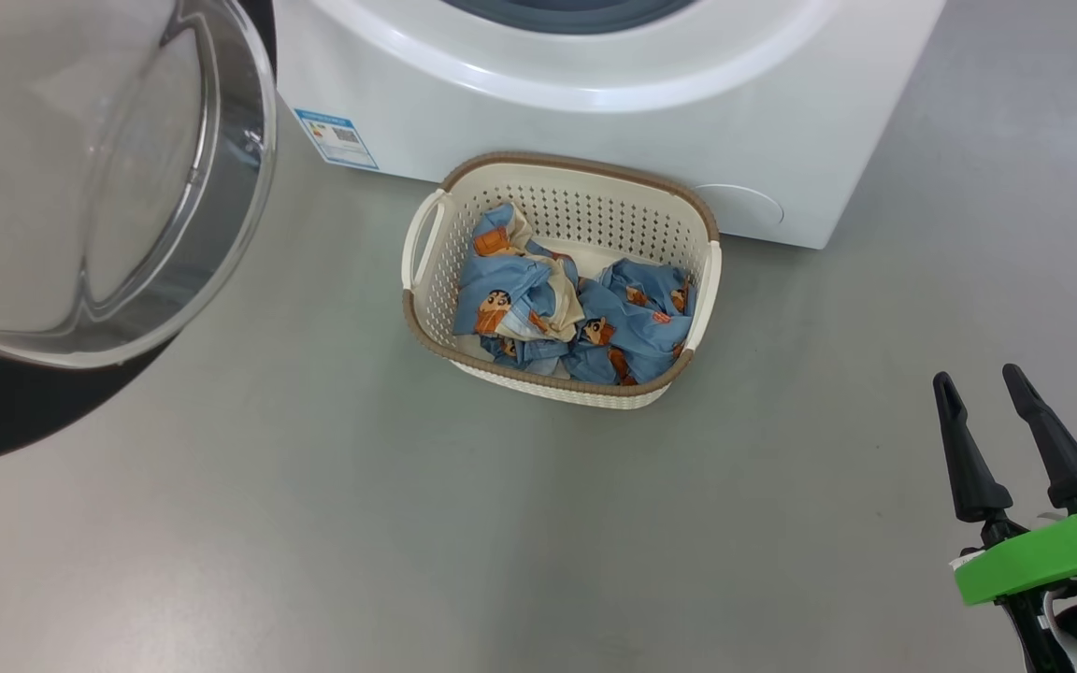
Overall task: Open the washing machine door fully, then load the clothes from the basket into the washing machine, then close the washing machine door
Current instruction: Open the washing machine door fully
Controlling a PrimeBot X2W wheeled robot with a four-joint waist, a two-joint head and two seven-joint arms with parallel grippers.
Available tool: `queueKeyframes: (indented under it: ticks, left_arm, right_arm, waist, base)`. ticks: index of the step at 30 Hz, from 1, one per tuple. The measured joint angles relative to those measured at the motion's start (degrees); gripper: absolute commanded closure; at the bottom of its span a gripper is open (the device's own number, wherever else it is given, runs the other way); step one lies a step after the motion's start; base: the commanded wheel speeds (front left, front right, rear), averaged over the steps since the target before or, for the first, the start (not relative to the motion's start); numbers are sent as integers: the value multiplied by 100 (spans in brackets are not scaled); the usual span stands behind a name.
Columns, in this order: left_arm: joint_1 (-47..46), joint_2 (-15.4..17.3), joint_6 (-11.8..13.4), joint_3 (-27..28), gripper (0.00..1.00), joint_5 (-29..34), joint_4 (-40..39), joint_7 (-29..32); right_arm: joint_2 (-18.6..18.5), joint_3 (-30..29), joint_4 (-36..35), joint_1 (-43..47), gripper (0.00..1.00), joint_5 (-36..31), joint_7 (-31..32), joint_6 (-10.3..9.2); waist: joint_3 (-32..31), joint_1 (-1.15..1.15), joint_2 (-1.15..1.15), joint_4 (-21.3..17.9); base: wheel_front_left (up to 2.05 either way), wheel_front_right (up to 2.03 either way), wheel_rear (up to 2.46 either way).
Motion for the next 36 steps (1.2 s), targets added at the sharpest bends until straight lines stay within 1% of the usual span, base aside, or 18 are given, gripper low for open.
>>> queueKeyframes:
  ticks: [8, 13, 17, 19, 21, 22, 23, 24, 25, 36]
  left_arm:
    - [-297, 203, 1, 216, 100, 212, 265, 0]
    - [-374, 243, 2, 396, 100, 356, 336, -1]
    - [-360, 243, 1, 407, 99, 404, 391, -1]
    - [-327, 240, 1, 383, 86, 399, 371, -1]
    - [-255, 231, 1, 301, 61, 334, 309, -1]
    - [-196, 222, 1, 255, 51, 276, 267, -1]
    - [-127, 215, 1, 209, 27, 232, 226, -1]
    - [-48, 214, 1, 144, 10, 168, 185, -1]
    - [36, 212, 1, 87, 0, 79, 137, -1]
    - [1202, 190, 9, -692, 0, -569, -611, -1]
  right_arm:
    - [-53, 58, 1, -52, 0, 0, 1, 0]
    - [-57, 71, 13, -144, 0, 0, 0, 0]
    - [-31, 86, 64, -131, 0, 0, 0, 0]
    - [-8, 87, 76, -109, 0, 0, 0, 0]
    - [5, 87, 85, -102, 0, 1, 0, 0]
    - [7, 94, 87, -97, 0, 1, 0, 0]
    - [7, 102, 92, -91, 0, 2, 0, 0]
    - [7, 111, 98, -82, 0, 2, 0, 0]
    - [7, 123, 104, -75, 0, 3, 0, 0]
    - [96, 236, 171, 158, 0, 71, 0, 0]
  waist:
    - [133, 0, 0, -72]
    - [143, 0, 0, -144]
    - [-1, 0, 0, -164]
    - [-81, 0, 0, -169]
    - [-166, 0, 0, -171]
    - [-209, 0, 0, -170]
    - [-253, 0, 0, -168]
    - [-298, 0, 0, -166]
    - [-342, 0, 0, -163]
    - [-887, 0, 0, -197]
  base:
    - [0, 0, 0]
    - [0, 0, 0]
    - [0, 0, 0]
    - [0, 0, 0]
    - [0, 0, 0]
    - [0, 0, 0]
    - [0, 0, 0]
    - [0, 0, 0]
    - [0, 0, 0]
    - [0, 0, 0]
